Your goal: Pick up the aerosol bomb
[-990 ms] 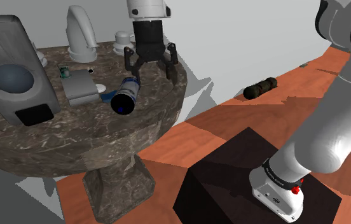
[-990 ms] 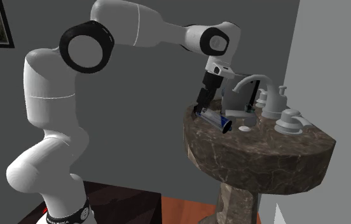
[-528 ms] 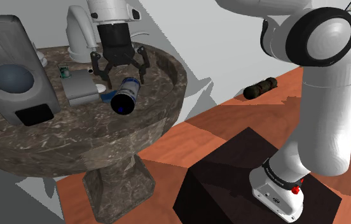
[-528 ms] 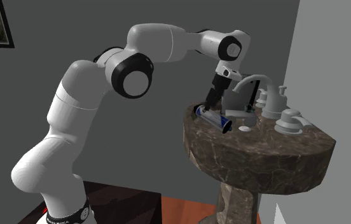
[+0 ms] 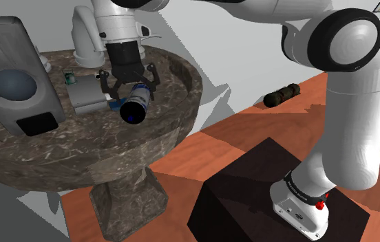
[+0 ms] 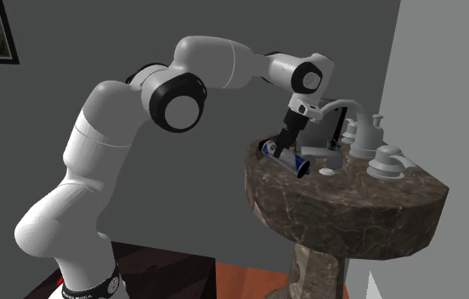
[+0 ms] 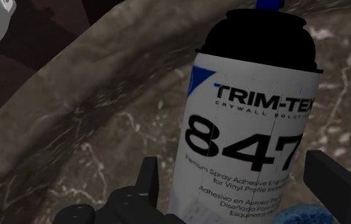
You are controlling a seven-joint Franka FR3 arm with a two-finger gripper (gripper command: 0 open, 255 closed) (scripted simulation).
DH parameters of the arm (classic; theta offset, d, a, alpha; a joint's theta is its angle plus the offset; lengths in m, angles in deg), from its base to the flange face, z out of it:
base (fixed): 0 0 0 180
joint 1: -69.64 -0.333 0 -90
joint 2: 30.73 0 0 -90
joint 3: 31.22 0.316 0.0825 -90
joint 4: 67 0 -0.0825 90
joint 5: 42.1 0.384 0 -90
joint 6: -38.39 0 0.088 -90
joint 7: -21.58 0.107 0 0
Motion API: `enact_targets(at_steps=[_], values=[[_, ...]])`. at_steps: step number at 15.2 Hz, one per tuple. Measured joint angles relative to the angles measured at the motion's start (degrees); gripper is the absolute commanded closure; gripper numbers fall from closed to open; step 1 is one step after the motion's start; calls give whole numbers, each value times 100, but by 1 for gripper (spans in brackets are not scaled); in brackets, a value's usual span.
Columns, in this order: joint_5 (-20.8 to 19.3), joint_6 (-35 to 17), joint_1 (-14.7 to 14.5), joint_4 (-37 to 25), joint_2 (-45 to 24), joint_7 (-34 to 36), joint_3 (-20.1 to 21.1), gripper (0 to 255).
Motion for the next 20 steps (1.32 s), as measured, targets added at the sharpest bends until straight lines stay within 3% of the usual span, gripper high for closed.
enact_targets(at_steps=[12,20], values=[[-3,70,-8,-85,-10,7,0,255],[-55,765,-174,-966,-183,124,9,255]])
